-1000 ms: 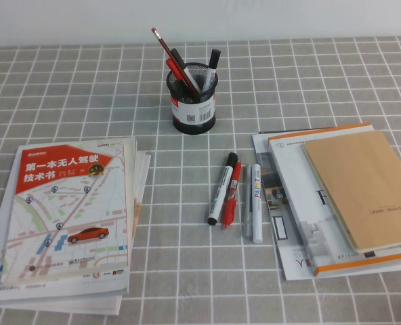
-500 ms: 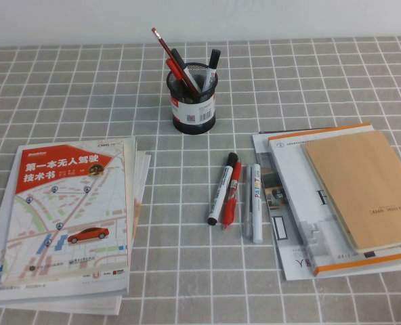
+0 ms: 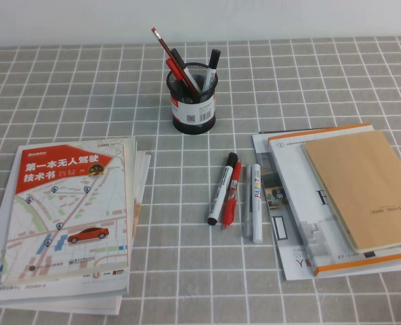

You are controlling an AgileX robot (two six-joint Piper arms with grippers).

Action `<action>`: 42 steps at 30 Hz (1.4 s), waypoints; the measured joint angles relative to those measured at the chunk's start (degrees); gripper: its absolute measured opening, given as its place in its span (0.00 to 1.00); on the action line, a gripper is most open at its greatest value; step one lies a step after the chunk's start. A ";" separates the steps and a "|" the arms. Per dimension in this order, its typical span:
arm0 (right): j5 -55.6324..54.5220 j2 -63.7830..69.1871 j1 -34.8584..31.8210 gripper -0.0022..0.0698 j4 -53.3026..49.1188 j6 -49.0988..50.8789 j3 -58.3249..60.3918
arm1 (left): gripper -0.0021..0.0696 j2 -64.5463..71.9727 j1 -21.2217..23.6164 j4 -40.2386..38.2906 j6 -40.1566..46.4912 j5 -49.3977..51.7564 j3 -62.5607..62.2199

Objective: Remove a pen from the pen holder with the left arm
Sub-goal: 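Take a marker out of the pen holder and lay it on the table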

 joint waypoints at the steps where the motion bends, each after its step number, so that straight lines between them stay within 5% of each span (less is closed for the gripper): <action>1: 0.00 0.00 0.00 0.01 0.00 0.00 0.00 | 0.03 0.00 0.00 0.11 0.00 -0.33 0.00; 5: 0.00 0.00 0.00 0.01 0.00 0.00 0.00 | 0.03 0.00 0.00 -9.76 -3.86 -7.59 0.09; 11: 0.00 0.00 0.00 0.01 0.00 0.00 0.00 | 0.03 0.00 0.00 -39.75 -14.25 -27.32 0.09; 17: 0.00 0.00 0.00 0.01 0.00 0.00 0.00 | 0.03 0.00 0.00 -44.29 -14.72 -33.83 0.09; 22: 0.00 0.00 0.00 0.01 0.00 0.00 0.00 | 0.03 0.00 0.00 -36.72 -13.84 -14.20 -5.03; 30: 0.00 0.00 0.00 0.01 0.00 0.00 0.00 | 0.03 16.71 0.00 -30.94 4.06 -1.07 -27.14; 35: 0.00 0.00 0.00 0.01 0.00 0.00 0.00 | 0.06 32.42 0.00 -37.78 19.92 -0.41 -36.14; 38: 0.00 0.00 0.00 0.01 0.00 0.00 0.00 | 0.17 40.52 0.00 -47.07 28.84 -0.55 -39.07; 42: 0.00 0.00 0.00 0.01 0.00 0.00 0.00 | 0.46 50.78 0.00 -62.87 43.05 0.71 -41.40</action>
